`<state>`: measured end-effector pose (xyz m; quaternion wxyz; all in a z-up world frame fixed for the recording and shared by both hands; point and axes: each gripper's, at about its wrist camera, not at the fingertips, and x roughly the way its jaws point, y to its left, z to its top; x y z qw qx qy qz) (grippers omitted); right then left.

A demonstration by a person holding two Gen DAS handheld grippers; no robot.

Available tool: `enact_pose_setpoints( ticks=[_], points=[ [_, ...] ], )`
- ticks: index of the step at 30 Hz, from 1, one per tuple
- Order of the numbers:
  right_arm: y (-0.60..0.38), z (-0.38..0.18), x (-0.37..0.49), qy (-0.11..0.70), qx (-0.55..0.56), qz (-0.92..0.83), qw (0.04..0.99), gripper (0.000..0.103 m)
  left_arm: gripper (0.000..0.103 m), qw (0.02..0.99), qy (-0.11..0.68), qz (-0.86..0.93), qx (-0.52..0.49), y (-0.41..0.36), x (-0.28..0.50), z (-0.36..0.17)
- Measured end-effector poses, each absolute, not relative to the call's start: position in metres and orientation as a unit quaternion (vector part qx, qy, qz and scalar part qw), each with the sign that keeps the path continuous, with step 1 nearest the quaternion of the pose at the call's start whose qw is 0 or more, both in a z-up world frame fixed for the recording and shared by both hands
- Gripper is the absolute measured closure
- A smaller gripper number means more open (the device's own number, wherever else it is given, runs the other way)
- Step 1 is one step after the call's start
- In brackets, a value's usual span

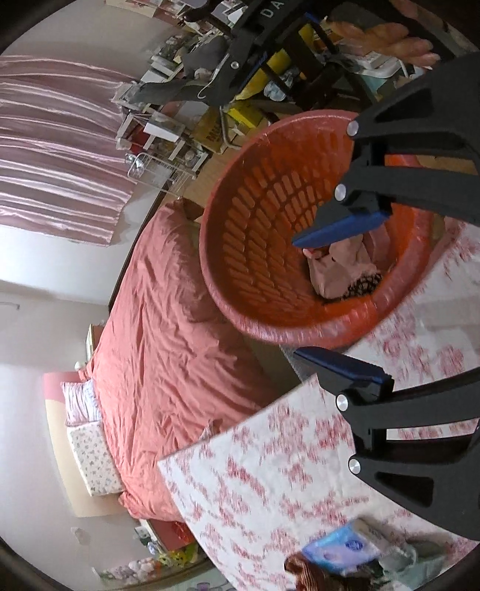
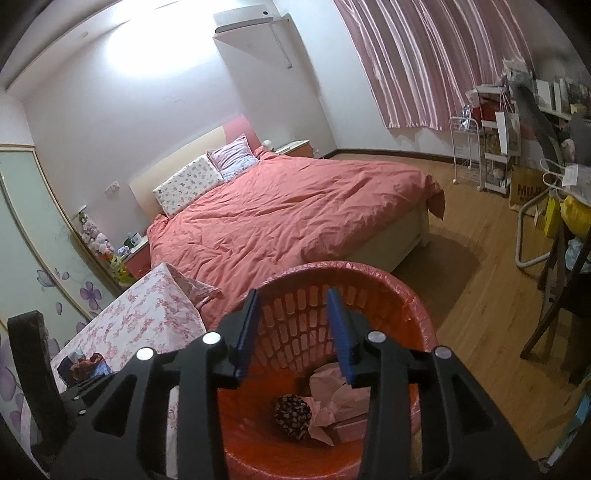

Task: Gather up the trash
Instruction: 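Move both tools back toward the items on the bed, then grasp the grey-green sock with the right tool while the left tool grasps the navy cloth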

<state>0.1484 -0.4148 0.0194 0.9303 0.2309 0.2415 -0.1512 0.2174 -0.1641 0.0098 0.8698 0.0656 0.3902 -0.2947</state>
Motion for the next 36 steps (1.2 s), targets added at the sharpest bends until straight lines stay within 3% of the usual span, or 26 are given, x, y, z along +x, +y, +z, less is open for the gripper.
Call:
enact_pose_setpoints(
  ticks=[8, 18, 22, 31, 36],
  points=[
    [-0.365, 0.035, 0.146, 0.239, 0.191, -0.129, 0.943, 0.054, 0.045, 0.890, 0.378, -0.248, 0.057, -0.107, 0.213, 0.020],
    [-0.264, 0.037, 0.165, 0.265, 0.139, -0.053, 0.953, 0.052, 0.045, 0.918, 0.365, -0.151, 0.036, -0.006, 0.208, 0.019],
    [-0.215, 0.036, 0.175, 0.273, 0.115, -0.014, 0.955, 0.047, 0.045, 0.925, 0.364, -0.102, 0.028, 0.044, 0.210, 0.016],
    [-0.107, 0.016, 0.203, 0.313, 0.059, 0.076, 0.945, 0.047, 0.045, 0.931, 0.365, -0.020, -0.010, 0.140, 0.213, 0.009],
    [-0.057, -0.001, 0.219, 0.346, 0.030, 0.106, 0.932, 0.053, 0.045, 0.930, 0.367, -0.001, -0.023, 0.174, 0.209, 0.005]
  ],
)
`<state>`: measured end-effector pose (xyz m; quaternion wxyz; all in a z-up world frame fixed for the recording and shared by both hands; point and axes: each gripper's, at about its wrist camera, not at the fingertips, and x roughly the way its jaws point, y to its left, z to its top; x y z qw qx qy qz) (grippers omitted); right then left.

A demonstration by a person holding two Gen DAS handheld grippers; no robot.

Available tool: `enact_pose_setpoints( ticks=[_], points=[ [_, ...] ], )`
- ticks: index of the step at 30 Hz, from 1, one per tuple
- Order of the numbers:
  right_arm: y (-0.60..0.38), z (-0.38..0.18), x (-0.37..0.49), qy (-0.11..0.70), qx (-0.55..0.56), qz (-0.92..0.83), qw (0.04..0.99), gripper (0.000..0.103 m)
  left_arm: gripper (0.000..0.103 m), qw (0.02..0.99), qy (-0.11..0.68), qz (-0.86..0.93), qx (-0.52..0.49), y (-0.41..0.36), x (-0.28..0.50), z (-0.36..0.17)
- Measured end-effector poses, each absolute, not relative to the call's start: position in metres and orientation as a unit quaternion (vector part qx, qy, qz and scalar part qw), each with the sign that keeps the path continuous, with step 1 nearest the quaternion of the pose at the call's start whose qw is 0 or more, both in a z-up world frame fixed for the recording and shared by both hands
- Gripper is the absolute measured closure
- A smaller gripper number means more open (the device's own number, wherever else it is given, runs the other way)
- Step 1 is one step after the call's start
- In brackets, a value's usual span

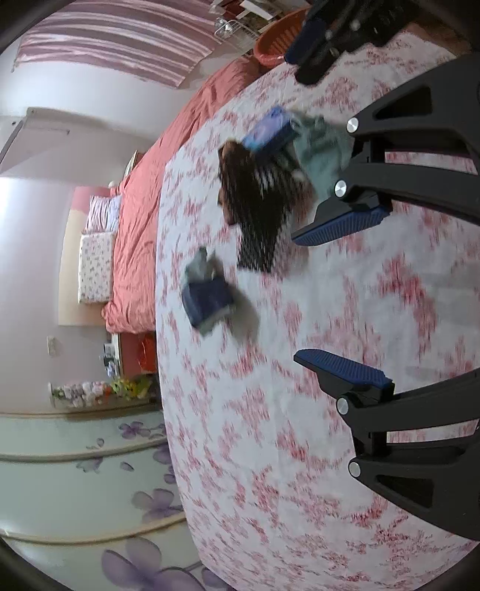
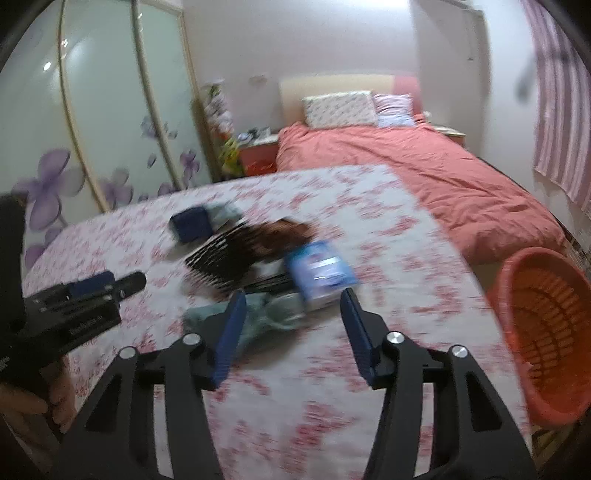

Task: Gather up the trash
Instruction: 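Grasp the grey-green sock with the right tool while the left tool grasps the navy cloth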

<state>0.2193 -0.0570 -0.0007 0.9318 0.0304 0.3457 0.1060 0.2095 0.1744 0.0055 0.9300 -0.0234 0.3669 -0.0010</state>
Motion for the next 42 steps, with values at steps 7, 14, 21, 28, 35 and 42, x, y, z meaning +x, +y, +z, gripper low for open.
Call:
enact_pose_setpoints(
  ticks=[7, 14, 21, 28, 35, 42],
  points=[
    [-0.032, -0.022, 0.239, 0.380, 0.011, 0.101, 0.919, 0.057, 0.045, 0.927, 0.372, 0.011, -0.041, 0.207, 0.207, -0.003],
    [-0.022, -0.037, 0.252, 0.416, -0.023, 0.099, 0.904, 0.075, 0.045, 0.924, 0.379, 0.013, -0.054, 0.217, 0.211, -0.009],
    [-0.028, -0.039, 0.244, 0.412, -0.026, 0.107, 0.905, 0.094, 0.045, 0.921, 0.385, 0.010, -0.060, 0.216, 0.216, -0.014],
    [-0.053, -0.011, 0.221, 0.368, -0.005, 0.105, 0.924, 0.095, 0.039, 0.925, 0.373, 0.005, -0.075, 0.211, 0.231, -0.007],
    [-0.085, 0.005, 0.220, 0.348, 0.013, 0.081, 0.934, 0.095, 0.027, 0.934, 0.356, 0.012, -0.042, 0.195, 0.278, 0.000],
    [-0.093, 0.003, 0.235, 0.352, 0.023, 0.079, 0.932, 0.095, 0.018, 0.937, 0.349, 0.020, 0.003, 0.186, 0.335, 0.004]
  ],
)
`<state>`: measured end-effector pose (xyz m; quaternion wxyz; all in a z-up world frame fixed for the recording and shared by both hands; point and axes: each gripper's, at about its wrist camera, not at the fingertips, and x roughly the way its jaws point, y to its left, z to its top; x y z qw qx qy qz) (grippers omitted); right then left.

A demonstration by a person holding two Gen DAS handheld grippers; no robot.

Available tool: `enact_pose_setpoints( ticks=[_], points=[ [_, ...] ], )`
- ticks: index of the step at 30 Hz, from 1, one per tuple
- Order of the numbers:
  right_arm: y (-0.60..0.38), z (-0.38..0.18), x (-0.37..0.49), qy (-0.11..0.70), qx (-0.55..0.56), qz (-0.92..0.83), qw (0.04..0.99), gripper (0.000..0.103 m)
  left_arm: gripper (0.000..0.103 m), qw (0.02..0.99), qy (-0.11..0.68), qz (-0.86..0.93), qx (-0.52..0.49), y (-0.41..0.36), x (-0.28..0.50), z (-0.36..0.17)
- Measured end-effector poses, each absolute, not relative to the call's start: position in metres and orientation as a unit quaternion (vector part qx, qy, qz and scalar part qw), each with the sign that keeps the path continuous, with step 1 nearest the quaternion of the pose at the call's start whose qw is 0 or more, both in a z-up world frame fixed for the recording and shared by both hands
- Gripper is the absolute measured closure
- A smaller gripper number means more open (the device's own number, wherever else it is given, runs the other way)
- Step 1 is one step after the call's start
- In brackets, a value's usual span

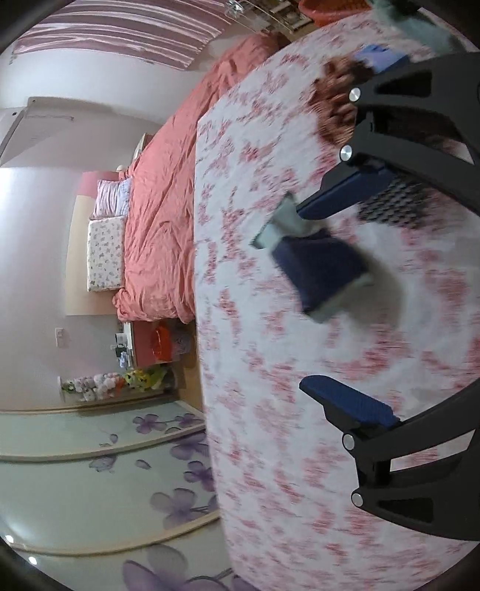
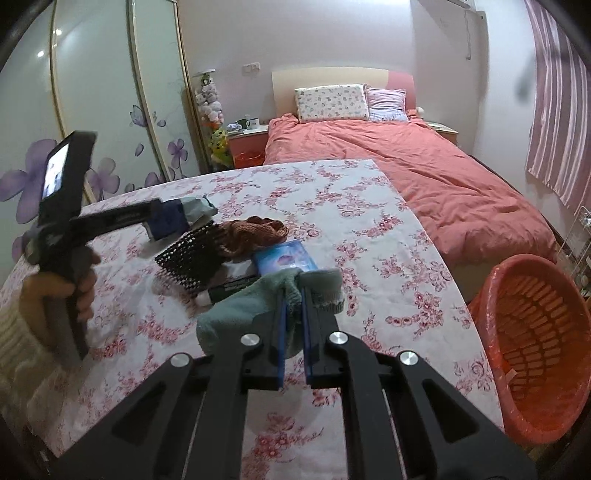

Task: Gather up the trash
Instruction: 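Grasp the grey-green sock with the right tool while the left tool grasps the navy cloth, then carry the sock and navy cloth with both tools over the orange basket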

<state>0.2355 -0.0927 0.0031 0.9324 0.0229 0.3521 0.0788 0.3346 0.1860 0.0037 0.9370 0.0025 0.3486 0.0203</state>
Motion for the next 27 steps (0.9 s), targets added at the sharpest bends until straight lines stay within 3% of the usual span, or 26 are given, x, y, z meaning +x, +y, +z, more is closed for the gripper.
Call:
enact_pose_setpoints(
  ticks=[8, 11, 15, 18, 27],
  points=[
    [-0.096, -0.003, 0.248, 0.360, 0.034, 0.082, 0.929, 0.095, 0.019, 0.916, 0.400, -0.018, 0.005, 0.182, 0.364, -0.016],
    [-0.096, -0.005, 0.249, 0.362, 0.035, 0.082, 0.928, 0.095, 0.028, 0.909, 0.416, -0.035, -0.006, 0.181, 0.364, -0.022],
    [-0.097, -0.006, 0.248, 0.363, 0.037, 0.078, 0.928, 0.095, 0.054, 0.901, 0.431, -0.051, -0.012, 0.175, 0.365, -0.029],
    [-0.099, -0.007, 0.247, 0.364, 0.040, 0.074, 0.928, 0.095, 0.065, 0.902, 0.428, -0.051, -0.024, 0.174, 0.365, -0.029],
    [-0.109, 0.004, 0.238, 0.352, 0.049, 0.064, 0.933, 0.095, 0.071, 0.915, 0.399, -0.031, -0.048, 0.186, 0.348, -0.012]
  ],
)
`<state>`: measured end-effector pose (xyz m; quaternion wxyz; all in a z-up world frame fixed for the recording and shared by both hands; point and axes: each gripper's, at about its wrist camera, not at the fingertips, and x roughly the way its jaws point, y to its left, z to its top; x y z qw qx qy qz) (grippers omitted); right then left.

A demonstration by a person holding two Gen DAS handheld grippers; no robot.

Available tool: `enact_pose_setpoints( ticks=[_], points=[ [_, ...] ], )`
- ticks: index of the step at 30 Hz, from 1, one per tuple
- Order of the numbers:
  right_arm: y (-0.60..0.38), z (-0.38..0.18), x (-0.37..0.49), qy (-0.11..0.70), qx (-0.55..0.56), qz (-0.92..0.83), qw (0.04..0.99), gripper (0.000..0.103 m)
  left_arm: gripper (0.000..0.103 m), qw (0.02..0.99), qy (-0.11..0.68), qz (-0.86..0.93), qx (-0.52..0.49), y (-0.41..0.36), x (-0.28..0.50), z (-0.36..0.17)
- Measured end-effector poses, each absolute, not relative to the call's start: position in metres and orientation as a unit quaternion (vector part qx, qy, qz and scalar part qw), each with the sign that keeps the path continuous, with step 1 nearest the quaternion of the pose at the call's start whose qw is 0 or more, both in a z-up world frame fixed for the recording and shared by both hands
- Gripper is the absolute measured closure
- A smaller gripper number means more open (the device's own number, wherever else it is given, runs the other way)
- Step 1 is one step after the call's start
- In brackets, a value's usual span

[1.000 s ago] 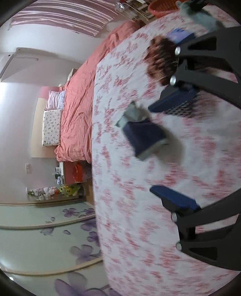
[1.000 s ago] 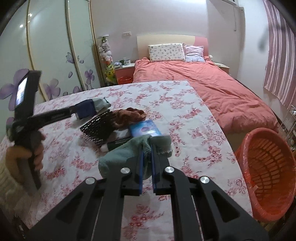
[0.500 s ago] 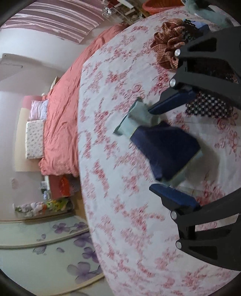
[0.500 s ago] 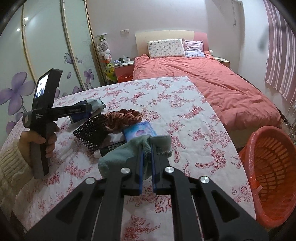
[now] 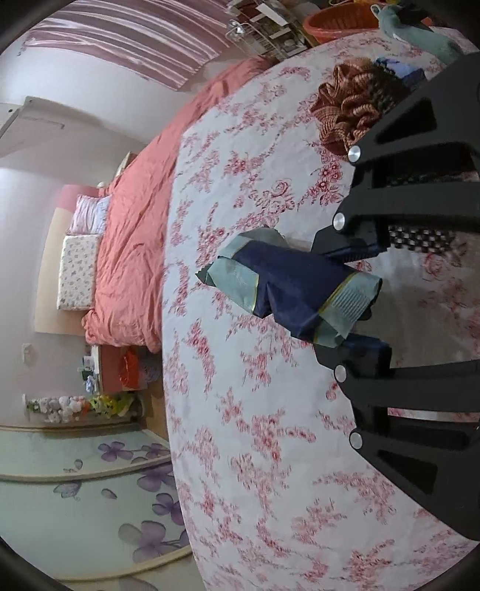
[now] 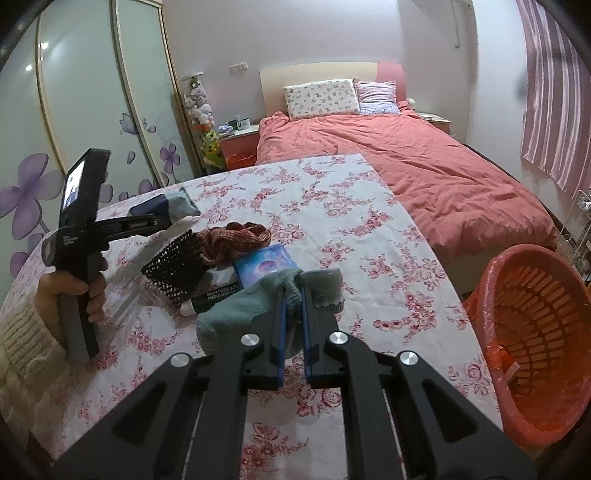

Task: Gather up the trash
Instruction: 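Carry the sock and navy cloth with both tools over the orange basket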

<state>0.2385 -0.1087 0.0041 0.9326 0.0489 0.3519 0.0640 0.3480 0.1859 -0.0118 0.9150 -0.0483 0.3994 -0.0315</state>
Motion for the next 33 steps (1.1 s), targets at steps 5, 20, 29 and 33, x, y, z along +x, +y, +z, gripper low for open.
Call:
enact_pose_setpoints(
  ticks=[5, 20, 29, 33],
  points=[
    [-0.113, 0.014, 0.229, 0.340, 0.052, 0.062, 0.937, 0.095, 0.071, 0.924, 0.379, -0.024, -0.047, 0.186, 0.331, 0.006],
    [-0.155, 0.054, 0.184, 0.278, 0.073, 0.005, 0.958, 0.095, 0.071, 0.942, 0.326, -0.073, -0.022, 0.130, 0.260, 0.061],
    [-0.197, 0.076, 0.156, 0.235, 0.085, -0.052, 0.967, 0.095, 0.071, 0.943, 0.305, -0.133, 0.000, 0.078, 0.227, 0.075],
    [-0.214, 0.081, 0.144, 0.220, 0.087, -0.079, 0.968, 0.095, 0.071, 0.939, 0.303, -0.163, 0.005, 0.056, 0.221, 0.075]
  ],
)
